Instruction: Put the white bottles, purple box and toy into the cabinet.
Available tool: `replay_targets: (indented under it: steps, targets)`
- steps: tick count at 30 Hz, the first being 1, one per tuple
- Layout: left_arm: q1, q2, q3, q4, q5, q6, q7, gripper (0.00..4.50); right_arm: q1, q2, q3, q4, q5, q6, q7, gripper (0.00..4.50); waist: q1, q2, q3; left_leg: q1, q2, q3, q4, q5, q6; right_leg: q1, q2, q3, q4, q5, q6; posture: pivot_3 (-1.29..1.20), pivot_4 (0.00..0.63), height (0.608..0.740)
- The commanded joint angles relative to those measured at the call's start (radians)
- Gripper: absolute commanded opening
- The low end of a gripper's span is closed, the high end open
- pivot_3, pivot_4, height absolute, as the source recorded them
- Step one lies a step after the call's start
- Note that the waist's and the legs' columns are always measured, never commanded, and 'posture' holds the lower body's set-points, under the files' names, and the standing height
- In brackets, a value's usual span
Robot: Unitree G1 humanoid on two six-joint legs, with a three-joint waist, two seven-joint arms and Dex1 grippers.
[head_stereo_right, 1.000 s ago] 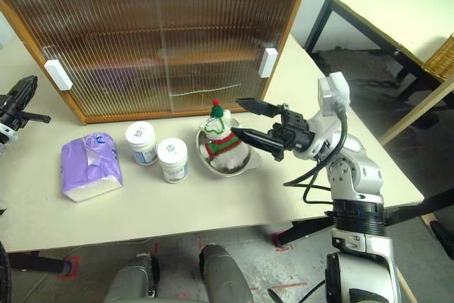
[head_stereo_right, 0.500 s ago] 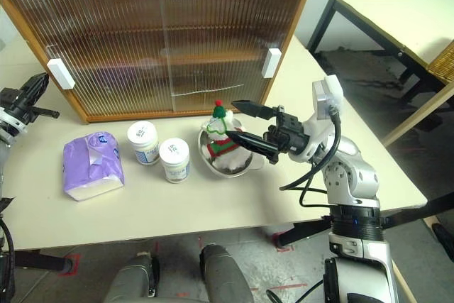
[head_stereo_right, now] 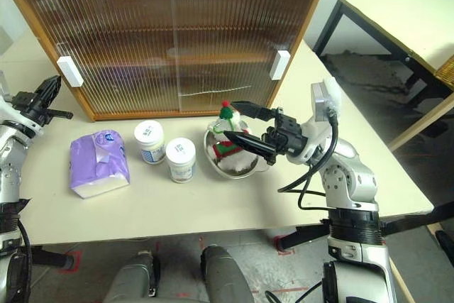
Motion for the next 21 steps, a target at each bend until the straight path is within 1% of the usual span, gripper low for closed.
replay_targets:
  steps: [1,4,7,9,13,16,21]
  targets:
    - [-0.005,-0.008,-0.031,-0.018,0.005,0.006,-0.016,0.05,-0.011,0.002,0.014,0.008,0.004,-0.008,0.007,4.5,0.0,0.0,0.0,0.0,0.0,-0.001,0.001,0.0,0.0,0.0,0.0,0.0,0.0,0.001,0.0,-0.2,0.101,0.74]
    - [-0.008,-0.018,-0.047,-0.009,0.009,-0.001,-0.016,0.05,-0.023,0.003,0.021,0.021,0.0,-0.011,0.017,4.5,-0.003,0.0,0.0,0.0,0.002,-0.001,0.004,0.0,0.0,0.0,0.001,0.0,0.0,0.003,0.001,-0.19,0.098,0.74]
    - [-0.009,-0.021,-0.052,0.0,0.012,-0.008,-0.016,0.05,-0.033,-0.004,0.018,0.033,0.0,-0.009,0.024,4.5,-0.003,0.0,0.0,0.0,0.002,0.001,0.005,0.0,0.0,0.0,0.003,0.0,0.0,0.001,0.008,-0.19,0.097,0.74]
    - [-0.014,-0.019,-0.054,0.01,0.013,-0.014,-0.02,0.05,-0.036,-0.005,0.018,0.033,0.001,-0.008,0.025,4.5,-0.003,0.0,0.0,0.0,0.003,0.003,0.005,0.001,-0.001,0.0,0.004,0.0,0.0,0.001,0.008,-0.19,0.097,0.74]
    - [-0.045,-0.025,-0.081,0.041,0.026,-0.027,-0.036,0.05,-0.036,-0.006,0.018,0.025,0.006,-0.002,0.025,4.5,-0.003,0.0,0.0,0.0,0.003,0.004,0.005,0.002,-0.001,0.0,0.004,0.0,0.0,0.002,0.008,-0.2,0.098,0.74]
    - [-0.072,-0.043,-0.099,0.063,0.034,-0.031,-0.031,0.05,-0.035,-0.005,0.018,0.022,0.007,-0.002,0.024,4.5,-0.002,0.0,0.0,0.0,0.003,0.003,0.006,0.002,-0.001,0.001,0.003,0.0,0.0,0.007,0.001,-0.21,0.096,0.74]
    - [-0.108,-0.079,-0.133,0.083,0.043,-0.036,-0.041,0.05,-0.031,0.005,0.012,0.013,0.01,-0.005,0.007,4.5,-0.005,-0.001,-0.001,0.0,0.003,0.004,0.007,0.002,0.0,0.001,0.003,0.001,0.0,0.008,0.002,-0.22,0.092,0.74]
